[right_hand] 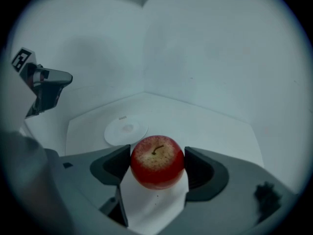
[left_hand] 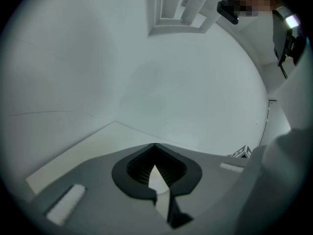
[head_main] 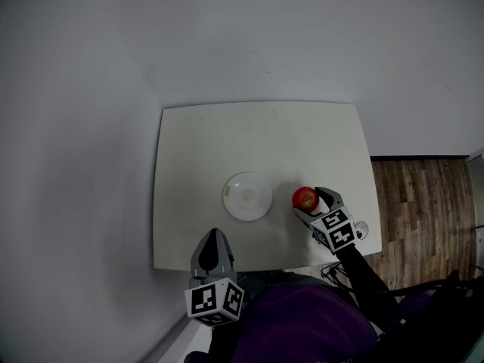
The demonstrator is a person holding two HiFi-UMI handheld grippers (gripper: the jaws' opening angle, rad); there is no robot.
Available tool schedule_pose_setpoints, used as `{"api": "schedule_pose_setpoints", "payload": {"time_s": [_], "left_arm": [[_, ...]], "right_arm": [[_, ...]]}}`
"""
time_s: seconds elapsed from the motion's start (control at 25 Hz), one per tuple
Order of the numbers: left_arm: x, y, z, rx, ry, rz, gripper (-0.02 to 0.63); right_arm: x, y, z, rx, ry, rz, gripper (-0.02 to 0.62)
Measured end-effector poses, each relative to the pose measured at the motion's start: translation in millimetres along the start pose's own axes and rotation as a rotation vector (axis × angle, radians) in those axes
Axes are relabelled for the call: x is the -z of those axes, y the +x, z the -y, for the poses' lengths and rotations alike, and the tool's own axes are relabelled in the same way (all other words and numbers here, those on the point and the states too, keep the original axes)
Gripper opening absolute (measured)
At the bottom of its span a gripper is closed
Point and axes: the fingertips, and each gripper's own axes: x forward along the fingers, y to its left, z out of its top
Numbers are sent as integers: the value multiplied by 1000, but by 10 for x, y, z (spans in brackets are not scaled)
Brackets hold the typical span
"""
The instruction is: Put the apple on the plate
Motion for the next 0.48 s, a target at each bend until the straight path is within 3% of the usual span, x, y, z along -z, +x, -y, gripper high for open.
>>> {"api": "schedule_pose_setpoints", "payload": {"time_s": [0.48], "left_arm": [[-35,-124,-255,-49,-11,14,5]], "right_arm": [[-317,207,-313,-70,-78,16,344]]}}
